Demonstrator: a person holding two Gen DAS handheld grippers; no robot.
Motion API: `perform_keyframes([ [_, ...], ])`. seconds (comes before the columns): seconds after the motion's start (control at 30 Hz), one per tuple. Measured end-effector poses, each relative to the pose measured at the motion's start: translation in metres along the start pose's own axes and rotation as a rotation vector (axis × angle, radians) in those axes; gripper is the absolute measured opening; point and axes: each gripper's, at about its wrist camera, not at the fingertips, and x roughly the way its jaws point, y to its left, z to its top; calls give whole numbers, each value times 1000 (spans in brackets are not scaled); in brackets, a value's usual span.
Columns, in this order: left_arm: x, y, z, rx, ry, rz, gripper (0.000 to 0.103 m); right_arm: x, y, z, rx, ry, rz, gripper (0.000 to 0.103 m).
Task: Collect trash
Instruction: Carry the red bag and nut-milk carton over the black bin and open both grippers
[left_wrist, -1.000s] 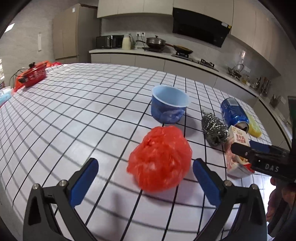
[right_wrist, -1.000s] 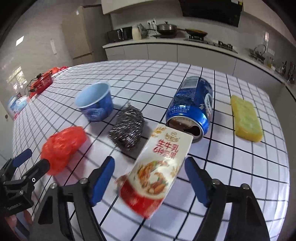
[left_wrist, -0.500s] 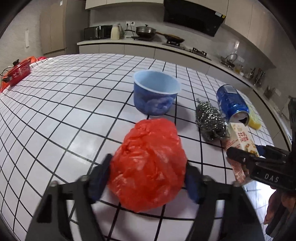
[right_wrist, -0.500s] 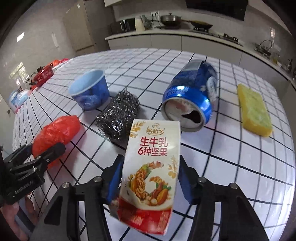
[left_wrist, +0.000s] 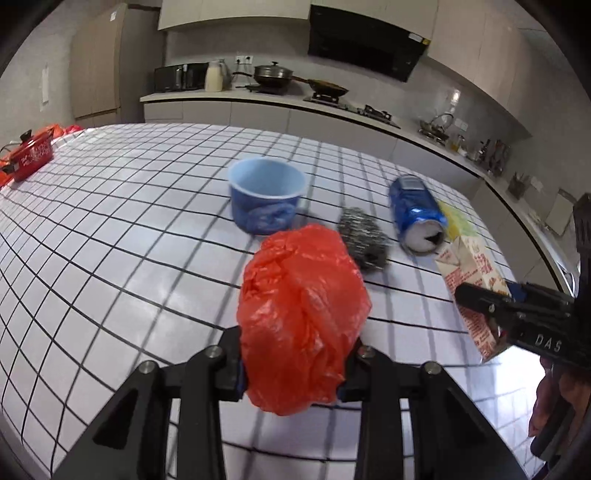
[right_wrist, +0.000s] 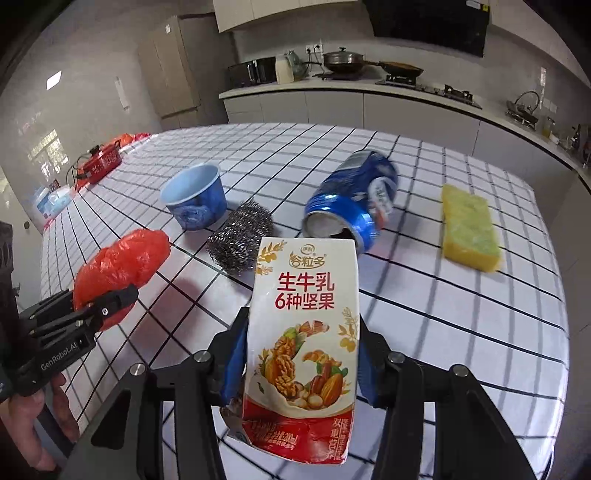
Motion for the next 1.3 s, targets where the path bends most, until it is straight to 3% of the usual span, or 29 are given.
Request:
perform_keyframes([
  [0.7,-55,-151,-38,144,-29,-119,35,-146,-107,-76,83,-92,-71,52],
  [1.3,-73,-299,-75,293,-20,-259,35,-267,-228,-158,203,-150,-225,52],
])
